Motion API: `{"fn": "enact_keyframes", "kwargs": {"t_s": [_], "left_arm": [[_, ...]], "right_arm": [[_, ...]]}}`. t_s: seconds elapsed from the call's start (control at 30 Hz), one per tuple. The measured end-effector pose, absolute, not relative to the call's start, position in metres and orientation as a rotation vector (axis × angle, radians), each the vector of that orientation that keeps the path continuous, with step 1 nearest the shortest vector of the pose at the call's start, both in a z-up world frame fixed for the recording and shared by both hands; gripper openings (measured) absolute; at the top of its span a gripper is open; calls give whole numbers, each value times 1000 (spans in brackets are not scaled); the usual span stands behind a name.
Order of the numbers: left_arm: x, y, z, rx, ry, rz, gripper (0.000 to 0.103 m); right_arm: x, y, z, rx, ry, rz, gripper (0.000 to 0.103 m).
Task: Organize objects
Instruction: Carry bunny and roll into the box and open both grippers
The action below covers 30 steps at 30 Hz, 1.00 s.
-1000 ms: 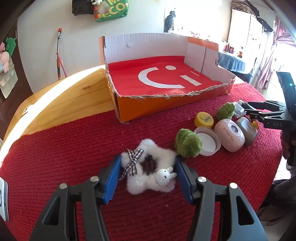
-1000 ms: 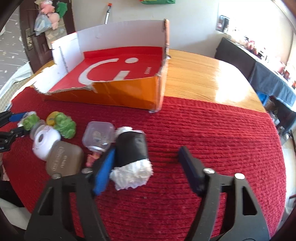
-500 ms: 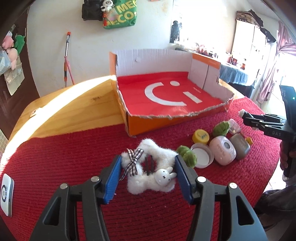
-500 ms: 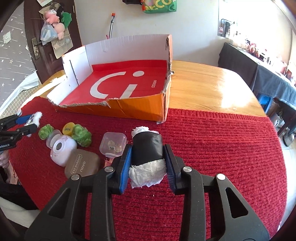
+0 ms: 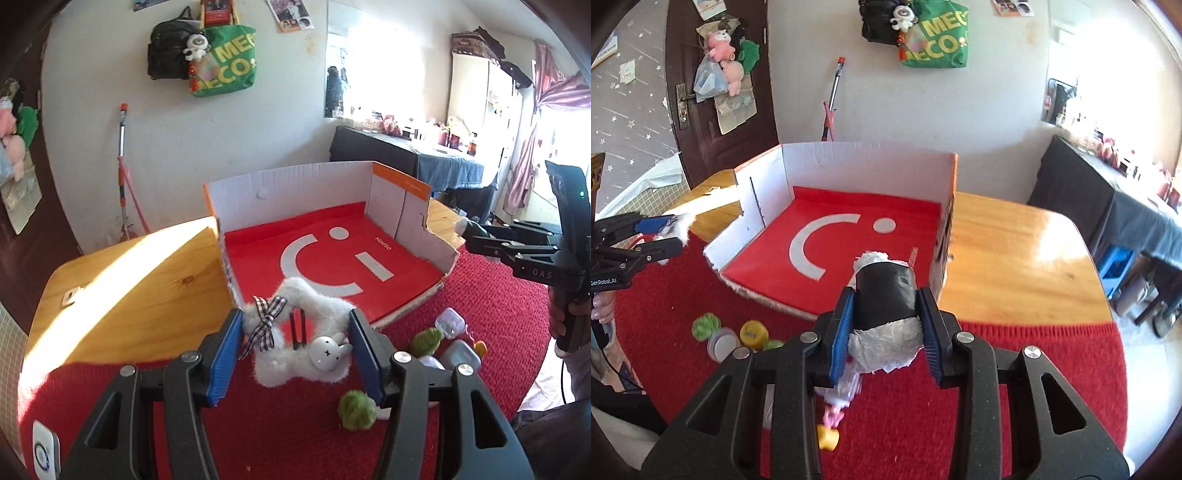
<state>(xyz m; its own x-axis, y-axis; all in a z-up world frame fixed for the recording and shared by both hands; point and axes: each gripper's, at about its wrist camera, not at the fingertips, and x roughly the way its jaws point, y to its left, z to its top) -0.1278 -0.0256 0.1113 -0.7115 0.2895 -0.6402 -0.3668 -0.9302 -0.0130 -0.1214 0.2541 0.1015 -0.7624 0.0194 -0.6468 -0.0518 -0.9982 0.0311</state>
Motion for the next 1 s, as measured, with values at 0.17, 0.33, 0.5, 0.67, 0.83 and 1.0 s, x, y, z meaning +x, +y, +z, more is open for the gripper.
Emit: {"fn": "enact_keyframes", "kwargs": {"t_s": [0.17, 0.33, 0.5, 0.67, 0.83, 1.0], "left_arm": [[-167, -7, 104, -1039, 221, 2564, 59], [-196, 10, 82, -1139, 284, 2495, 59], [-214, 18, 64, -1217, 339, 2455, 59], [-223, 25, 55, -1252, 407, 2416, 59], [-230, 29, 46, -1292, 474, 2376, 59], [-235, 30, 38, -1335, 497, 2336, 59]], "right_arm": [[-160, 254, 101, -1155, 7, 2906, 33], [-197, 254, 84, -1306, -39, 2882, 33], [-220, 254, 67, -1451, -79, 2833, 33], [-232, 251, 51, -1597, -137, 2787, 33], [-239, 251, 40, -1670, -186, 2741, 33], [-240, 251, 31, -1724, -209, 2713, 33]]}}
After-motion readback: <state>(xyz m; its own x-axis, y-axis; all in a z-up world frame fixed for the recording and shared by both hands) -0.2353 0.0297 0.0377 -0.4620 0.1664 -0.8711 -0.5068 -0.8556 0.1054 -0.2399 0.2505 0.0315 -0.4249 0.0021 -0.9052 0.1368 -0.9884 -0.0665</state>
